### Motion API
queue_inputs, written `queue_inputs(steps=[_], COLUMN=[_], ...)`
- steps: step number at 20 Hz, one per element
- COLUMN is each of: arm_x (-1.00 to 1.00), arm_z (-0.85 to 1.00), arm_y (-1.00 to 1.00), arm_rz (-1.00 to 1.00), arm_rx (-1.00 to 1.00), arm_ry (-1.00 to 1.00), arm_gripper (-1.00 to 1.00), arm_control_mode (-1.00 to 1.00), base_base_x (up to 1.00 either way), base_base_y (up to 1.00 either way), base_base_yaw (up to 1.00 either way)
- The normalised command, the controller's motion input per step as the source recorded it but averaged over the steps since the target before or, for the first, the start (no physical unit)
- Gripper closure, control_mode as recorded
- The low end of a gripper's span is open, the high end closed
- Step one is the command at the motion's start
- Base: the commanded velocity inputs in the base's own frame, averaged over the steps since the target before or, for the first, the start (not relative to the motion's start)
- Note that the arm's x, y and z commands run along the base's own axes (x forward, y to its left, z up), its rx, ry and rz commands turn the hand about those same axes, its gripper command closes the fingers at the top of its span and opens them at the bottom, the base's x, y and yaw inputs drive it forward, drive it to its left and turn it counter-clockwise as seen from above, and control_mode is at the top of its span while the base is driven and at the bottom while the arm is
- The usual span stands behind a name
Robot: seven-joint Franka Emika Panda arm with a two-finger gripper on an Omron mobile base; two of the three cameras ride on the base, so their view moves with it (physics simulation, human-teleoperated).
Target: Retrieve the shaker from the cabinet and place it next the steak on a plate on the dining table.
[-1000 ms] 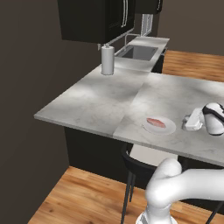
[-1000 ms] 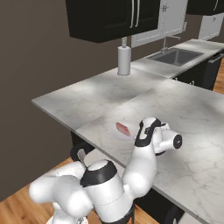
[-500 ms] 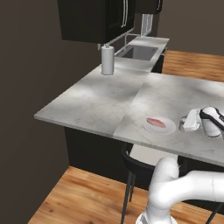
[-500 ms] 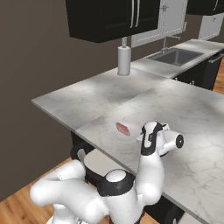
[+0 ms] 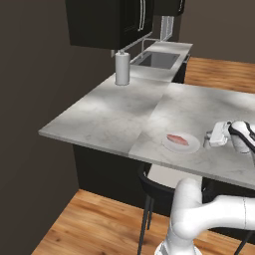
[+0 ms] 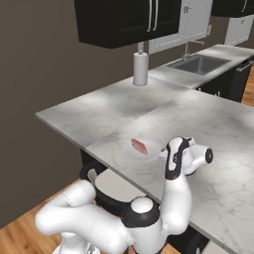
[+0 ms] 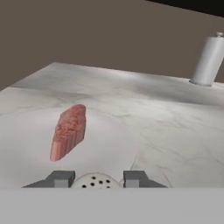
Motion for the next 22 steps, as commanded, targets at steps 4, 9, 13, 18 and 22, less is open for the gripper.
queue_inputs(steps=[4,9,13,18,22], arm_x=[0.03,-0.27,-0.55,-0.39,-0.28], arm_z=[-0.33,-0.15,0.00,0.05,0.62], arm_y=[-0.01,0.00,0.00,0.00,0.09], arm_rz=[0.06,0.05,0.00,0.00,0.00], arm_rx=[0.00,0.00,0.00,0.00,0.00], arm_ry=[0.00,-0.01,-0.05,-0.02,-0.06], arm_gripper=[-1.00,-1.00,-1.00,-1.00,-1.00], arm_control_mode=[-1.00,-1.00,-1.00,-1.00,-1.00], base_base_x=[0.00,0.00,0.00,0.00,0.00], base_base_y=[0.00,0.00,0.00,0.00,0.00], base_base_yaw=[0.00,0.00,0.00,0.00,0.00])
